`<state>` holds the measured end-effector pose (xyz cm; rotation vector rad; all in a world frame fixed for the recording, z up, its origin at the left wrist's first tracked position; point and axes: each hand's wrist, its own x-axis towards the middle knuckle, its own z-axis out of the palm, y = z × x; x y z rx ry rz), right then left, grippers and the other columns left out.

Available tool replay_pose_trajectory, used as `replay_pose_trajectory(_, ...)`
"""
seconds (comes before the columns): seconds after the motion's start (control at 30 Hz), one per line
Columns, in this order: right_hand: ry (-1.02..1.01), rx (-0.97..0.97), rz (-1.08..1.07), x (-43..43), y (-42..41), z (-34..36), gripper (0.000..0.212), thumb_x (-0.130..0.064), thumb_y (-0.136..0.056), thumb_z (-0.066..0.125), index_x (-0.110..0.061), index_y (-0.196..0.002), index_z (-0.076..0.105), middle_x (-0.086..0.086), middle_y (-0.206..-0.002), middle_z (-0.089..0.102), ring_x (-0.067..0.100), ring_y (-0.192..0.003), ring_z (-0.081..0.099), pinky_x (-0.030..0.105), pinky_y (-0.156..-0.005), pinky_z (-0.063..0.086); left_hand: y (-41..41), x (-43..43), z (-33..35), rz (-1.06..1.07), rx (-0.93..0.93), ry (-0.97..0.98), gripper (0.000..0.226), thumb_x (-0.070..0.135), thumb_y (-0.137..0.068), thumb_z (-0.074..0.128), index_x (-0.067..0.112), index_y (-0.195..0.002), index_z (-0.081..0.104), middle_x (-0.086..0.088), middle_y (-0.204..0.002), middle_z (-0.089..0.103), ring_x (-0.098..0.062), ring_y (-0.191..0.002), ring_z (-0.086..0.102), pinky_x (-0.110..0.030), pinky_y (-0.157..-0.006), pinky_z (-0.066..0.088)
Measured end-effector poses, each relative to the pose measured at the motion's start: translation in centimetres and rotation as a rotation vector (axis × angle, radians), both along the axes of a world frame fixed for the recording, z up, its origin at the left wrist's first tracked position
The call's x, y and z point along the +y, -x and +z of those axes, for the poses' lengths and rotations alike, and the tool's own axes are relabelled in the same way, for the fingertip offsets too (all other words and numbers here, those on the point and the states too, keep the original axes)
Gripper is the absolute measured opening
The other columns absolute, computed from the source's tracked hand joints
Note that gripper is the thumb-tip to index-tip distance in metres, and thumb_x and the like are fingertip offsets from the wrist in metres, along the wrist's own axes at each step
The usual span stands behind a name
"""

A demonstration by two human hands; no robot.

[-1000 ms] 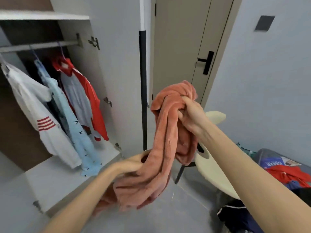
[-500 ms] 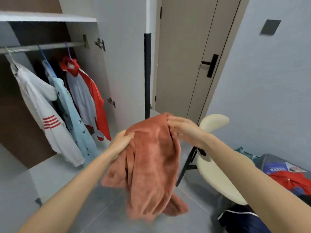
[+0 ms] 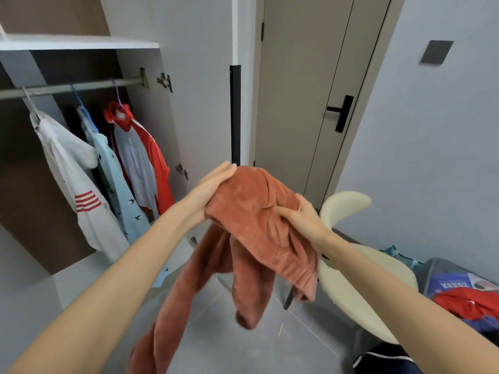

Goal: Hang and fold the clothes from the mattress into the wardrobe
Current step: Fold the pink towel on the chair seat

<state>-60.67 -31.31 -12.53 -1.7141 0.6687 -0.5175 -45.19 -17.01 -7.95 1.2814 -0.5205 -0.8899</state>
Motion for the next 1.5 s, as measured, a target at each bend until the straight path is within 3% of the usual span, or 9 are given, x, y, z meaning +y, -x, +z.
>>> replay_pose_trajectory(0.17,-0.177,-0.090,0.001,-2.5,-0.4,3.5,0.039,-0.026,-0.080,0.073,-0.023,-0.117,0.064,-0.003,-0.110,0.071,0.014,-0.099,0.067,0.033,-0.092,0.052,1.6,2.8,-0.5,-0.326,-0.691,-0.037,0.107,0.013,-0.069,0.084,0.044,-0.147,0.017,0.025,-0.141,0.037,0.009,-0.126,0.043,-0.011,-0.095,0.041)
replay_pose_trajectory(0.27,-0.307,-0.056,0.063,-2.9,-0.4,5.1,0.038,-0.029,-0.080,0.075,-0.017,-0.115,0.066,0.002,-0.109,0.071,0.016,-0.097,0.069,0.030,-0.085,0.055,1.9,2.0,-0.5,-0.112,-0.995,-0.015,0.087,0.017,-0.065,0.085,0.036,-0.138,0.042,0.014,-0.138,0.048,0.004,-0.125,0.045,-0.015,-0.101,0.039)
replay_pose_trajectory(0.37,-0.233,0.132,0.106,-2.6,-0.3,5.0,0.041,-0.035,-0.082,0.072,-0.015,-0.117,0.064,0.001,-0.105,0.071,0.015,-0.093,0.068,0.023,-0.071,0.054,2.6,1.0,1.3,0.208,-0.850,0.011,0.046,-0.015,-0.076,0.049,0.014,-0.107,0.066,0.001,-0.101,0.068,-0.001,-0.078,0.064,-0.022,-0.067,0.057)
replay_pose_trajectory(0.5,-0.115,0.263,0.175,-1.7,0.1,3.5,0.070,-0.033,-0.086,0.068,-0.029,-0.141,0.024,0.000,-0.128,0.052,0.019,-0.111,0.056,0.033,-0.087,0.048,2.4,-0.8,3.9,0.374,-0.415,-0.112,0.036,-0.007,-0.084,0.033,0.011,-0.088,0.064,-0.001,-0.052,0.050,-0.007,-0.034,0.042,-0.019,-0.040,0.045)
replay_pose_trajectory(0.67,0.058,0.267,0.310,1.0,2.1,3.2,0.033,-0.021,-0.088,0.062,-0.025,-0.119,0.050,-0.008,-0.126,0.054,0.007,-0.112,0.053,0.027,-0.089,0.046,3.7,-1.8,2.8,0.186,-0.872,-0.581,0.029,0.012,-0.075,0.042,0.021,-0.083,0.069,-0.007,-0.068,0.069,-0.022,-0.052,0.066,-0.025,-0.052,0.053)
replay_pose_trajectory(0.83,0.136,0.255,0.273,3.3,2.0,-0.7,0.059,-0.036,-0.073,0.078,-0.013,-0.116,0.045,0.002,-0.112,0.058,0.005,-0.094,0.060,0.018,-0.072,0.052,4.7,-3.3,1.8,0.159,-0.991,-0.671,0.023,0.025,-0.070,0.045,0.013,-0.072,0.065,-0.003,-0.061,0.068,-0.019,-0.056,0.066,-0.026,-0.060,0.051)
replay_pose_trajectory(0.97,0.296,0.115,0.078,4.1,0.3,-2.8,0.045,-0.042,-0.069,0.068,-0.017,-0.101,0.048,0.001,-0.097,0.056,0.014,-0.084,0.061,0.041,-0.073,0.054,4.9,-4.3,3.5,0.071,-0.943,-0.573,0.019,0.025,-0.061,0.044,0.013,-0.058,0.058,0.005,-0.045,0.060,-0.019,-0.048,0.064,-0.032,-0.063,0.058)
replay_pose_trajectory(1.17,0.568,0.220,-0.040,1.4,1.5,-0.1,0.022,-0.009,-0.071,0.060,-0.016,-0.087,0.047,-0.003,-0.070,0.057,0.028,-0.073,0.055,0.032,-0.062,0.039,2.0,-1.8,4.4,0.277,-0.719,-0.490,0.015,0.025,-0.071,0.057,0.011,-0.070,0.063,0.002,-0.051,0.056,-0.021,-0.046,0.054,-0.033,-0.069,0.056)
replay_pose_trajectory(1.5,1.038,0.505,-0.050,-2.6,1.1,3.5,0.015,-0.024,-0.089,0.046,-0.016,-0.094,0.033,0.010,-0.097,0.060,0.038,-0.088,0.057,0.037,-0.064,0.036,-2.7,3.1,2.5,0.404,-0.554,-0.430,0.007,0.019,-0.085,0.056,0.024,-0.083,0.060,-0.002,-0.080,0.060,-0.020,-0.073,0.056,-0.038,-0.084,0.051)
